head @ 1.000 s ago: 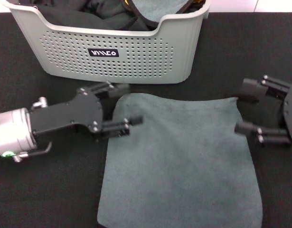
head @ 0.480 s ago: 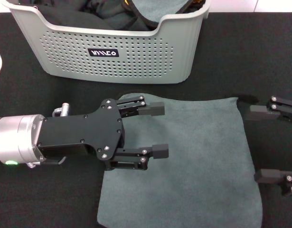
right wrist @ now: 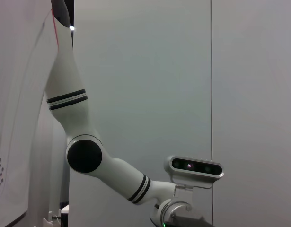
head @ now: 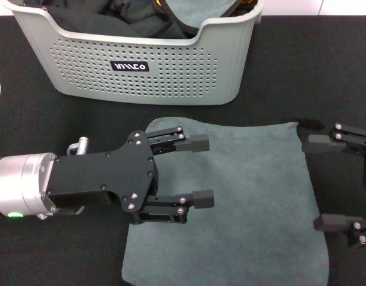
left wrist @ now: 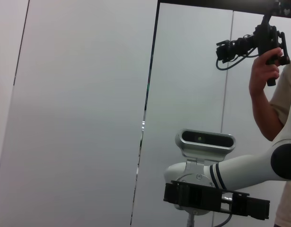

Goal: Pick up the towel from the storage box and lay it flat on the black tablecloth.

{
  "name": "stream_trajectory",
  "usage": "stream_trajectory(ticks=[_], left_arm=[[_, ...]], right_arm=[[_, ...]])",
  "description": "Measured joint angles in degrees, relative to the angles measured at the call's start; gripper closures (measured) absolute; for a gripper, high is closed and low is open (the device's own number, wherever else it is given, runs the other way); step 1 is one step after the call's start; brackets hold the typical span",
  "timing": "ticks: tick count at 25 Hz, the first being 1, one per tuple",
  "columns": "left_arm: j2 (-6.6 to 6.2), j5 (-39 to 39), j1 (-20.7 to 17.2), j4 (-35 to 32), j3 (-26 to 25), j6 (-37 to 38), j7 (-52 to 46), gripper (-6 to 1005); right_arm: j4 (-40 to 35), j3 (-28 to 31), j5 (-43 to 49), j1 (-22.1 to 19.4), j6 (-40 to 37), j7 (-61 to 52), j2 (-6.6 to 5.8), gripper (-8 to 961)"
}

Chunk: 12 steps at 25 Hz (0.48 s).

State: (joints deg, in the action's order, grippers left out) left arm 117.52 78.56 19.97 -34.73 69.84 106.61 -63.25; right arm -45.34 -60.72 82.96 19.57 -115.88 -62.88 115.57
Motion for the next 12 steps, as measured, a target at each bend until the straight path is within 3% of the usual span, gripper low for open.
stream_trajectory(ticks=[12], left_arm=[[-0.01, -0.08, -0.21, 0.11, -0.48, 0.08, 0.63, 208]], right_arm=[[0.31, 0.0, 0.01, 0.04, 1.0, 0.13, 0.09, 82]])
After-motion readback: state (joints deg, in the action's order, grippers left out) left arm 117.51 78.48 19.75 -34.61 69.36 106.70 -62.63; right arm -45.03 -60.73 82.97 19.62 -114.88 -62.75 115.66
